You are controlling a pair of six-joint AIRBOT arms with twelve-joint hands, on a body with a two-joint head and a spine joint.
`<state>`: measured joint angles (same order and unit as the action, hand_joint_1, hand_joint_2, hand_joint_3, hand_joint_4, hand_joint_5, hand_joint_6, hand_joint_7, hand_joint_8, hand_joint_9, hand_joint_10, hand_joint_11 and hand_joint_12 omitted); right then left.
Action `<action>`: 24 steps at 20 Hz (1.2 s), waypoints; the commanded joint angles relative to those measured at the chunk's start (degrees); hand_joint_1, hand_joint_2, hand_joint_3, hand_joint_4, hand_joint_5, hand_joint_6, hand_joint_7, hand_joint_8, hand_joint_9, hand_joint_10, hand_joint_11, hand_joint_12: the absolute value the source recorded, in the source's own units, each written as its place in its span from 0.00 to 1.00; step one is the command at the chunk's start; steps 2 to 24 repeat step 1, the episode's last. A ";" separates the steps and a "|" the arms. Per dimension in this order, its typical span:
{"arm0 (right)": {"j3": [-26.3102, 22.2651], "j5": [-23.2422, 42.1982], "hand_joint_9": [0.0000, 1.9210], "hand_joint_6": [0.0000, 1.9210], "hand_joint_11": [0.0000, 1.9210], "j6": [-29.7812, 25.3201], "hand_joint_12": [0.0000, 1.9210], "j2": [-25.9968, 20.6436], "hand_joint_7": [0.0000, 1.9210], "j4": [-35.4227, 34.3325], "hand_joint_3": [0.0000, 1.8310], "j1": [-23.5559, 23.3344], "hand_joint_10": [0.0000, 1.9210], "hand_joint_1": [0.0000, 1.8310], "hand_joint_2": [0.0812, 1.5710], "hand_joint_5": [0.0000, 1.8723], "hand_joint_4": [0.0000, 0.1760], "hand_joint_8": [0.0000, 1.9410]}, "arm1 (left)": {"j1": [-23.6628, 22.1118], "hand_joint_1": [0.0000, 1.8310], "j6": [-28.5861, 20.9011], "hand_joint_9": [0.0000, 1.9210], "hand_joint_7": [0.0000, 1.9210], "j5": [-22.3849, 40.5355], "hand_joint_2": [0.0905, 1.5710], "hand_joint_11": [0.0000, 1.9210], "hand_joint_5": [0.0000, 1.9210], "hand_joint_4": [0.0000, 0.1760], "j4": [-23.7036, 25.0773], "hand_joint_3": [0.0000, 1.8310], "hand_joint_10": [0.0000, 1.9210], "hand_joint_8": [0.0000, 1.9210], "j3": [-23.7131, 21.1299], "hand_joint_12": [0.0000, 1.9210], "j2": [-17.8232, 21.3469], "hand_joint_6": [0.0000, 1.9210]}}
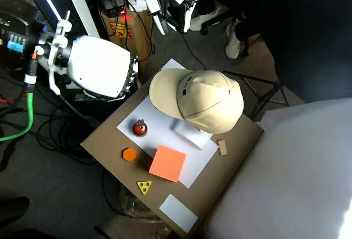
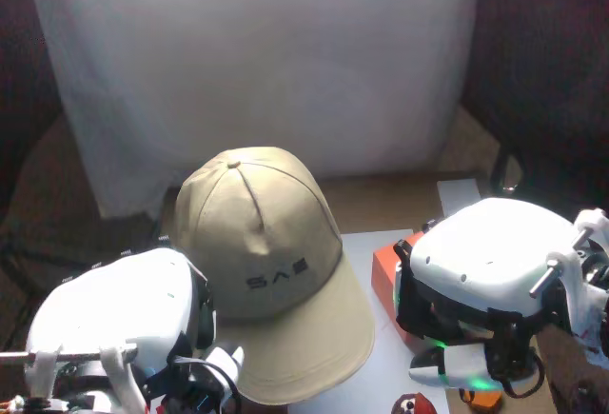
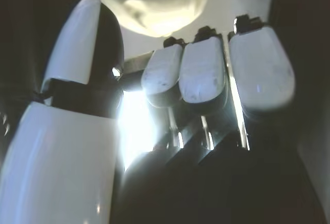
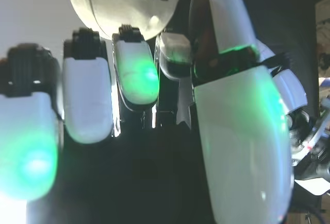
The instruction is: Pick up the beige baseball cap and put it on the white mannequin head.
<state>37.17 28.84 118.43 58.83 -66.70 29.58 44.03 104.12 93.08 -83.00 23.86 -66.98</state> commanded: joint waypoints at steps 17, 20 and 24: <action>-0.27 2.66 0.87 1.00 0.96 -0.03 1.00 -0.21 0.77 1.74 0.01 -0.22 1.00 0.52 0.80 0.69 1.00 1.00 | -0.58 0.61 0.05 0.73 0.68 3.67 0.71 0.76 0.61 0.00 4.63 0.00 1.00 1.00 -0.03 1.00 0.05 1.00; -0.27 2.66 0.87 1.00 0.96 -0.03 1.00 -0.21 0.77 1.74 0.01 -0.22 1.00 0.52 0.80 0.69 1.00 1.00 | -0.58 0.61 0.05 0.73 0.68 3.67 0.71 0.76 0.61 0.00 4.63 0.00 1.00 1.00 -0.03 1.00 0.05 1.00; -0.27 2.66 0.87 1.00 0.96 -0.03 1.00 -0.21 0.77 1.74 0.01 -0.22 1.00 0.52 0.80 0.69 1.00 1.00 | -0.58 0.61 0.05 0.73 0.68 3.67 0.71 0.76 0.61 0.00 4.63 0.00 1.00 1.00 -0.03 1.00 0.05 1.00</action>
